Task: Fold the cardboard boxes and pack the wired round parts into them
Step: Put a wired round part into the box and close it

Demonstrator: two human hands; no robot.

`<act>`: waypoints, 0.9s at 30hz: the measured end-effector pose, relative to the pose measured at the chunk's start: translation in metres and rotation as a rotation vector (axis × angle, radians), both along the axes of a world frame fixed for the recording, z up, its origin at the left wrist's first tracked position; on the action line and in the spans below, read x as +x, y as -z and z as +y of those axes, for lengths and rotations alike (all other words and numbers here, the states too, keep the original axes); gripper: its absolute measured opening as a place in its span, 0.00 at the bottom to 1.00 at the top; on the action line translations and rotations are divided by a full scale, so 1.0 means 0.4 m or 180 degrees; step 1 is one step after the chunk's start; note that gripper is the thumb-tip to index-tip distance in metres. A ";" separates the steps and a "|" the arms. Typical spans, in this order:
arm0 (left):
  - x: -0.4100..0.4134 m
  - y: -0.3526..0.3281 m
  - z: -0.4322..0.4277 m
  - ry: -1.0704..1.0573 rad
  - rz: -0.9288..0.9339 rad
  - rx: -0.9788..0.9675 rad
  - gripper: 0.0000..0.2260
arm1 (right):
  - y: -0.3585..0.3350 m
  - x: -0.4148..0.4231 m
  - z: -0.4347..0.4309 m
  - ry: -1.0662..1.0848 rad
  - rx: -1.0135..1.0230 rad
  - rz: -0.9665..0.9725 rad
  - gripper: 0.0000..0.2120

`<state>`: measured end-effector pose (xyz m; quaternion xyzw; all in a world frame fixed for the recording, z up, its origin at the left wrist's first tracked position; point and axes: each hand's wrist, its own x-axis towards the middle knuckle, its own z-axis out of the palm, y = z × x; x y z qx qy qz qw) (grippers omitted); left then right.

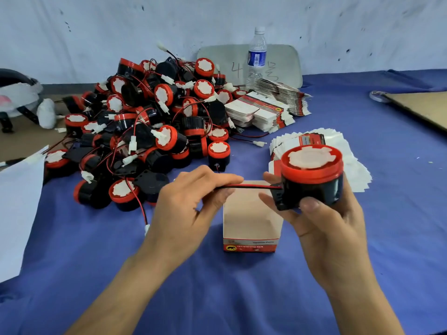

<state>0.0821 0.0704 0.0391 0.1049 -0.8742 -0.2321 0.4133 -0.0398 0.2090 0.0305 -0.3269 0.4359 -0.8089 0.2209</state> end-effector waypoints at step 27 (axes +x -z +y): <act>-0.024 -0.023 -0.035 0.0336 -0.1772 -0.0648 0.07 | 0.114 -0.006 -0.037 0.2132 0.2175 0.4408 0.09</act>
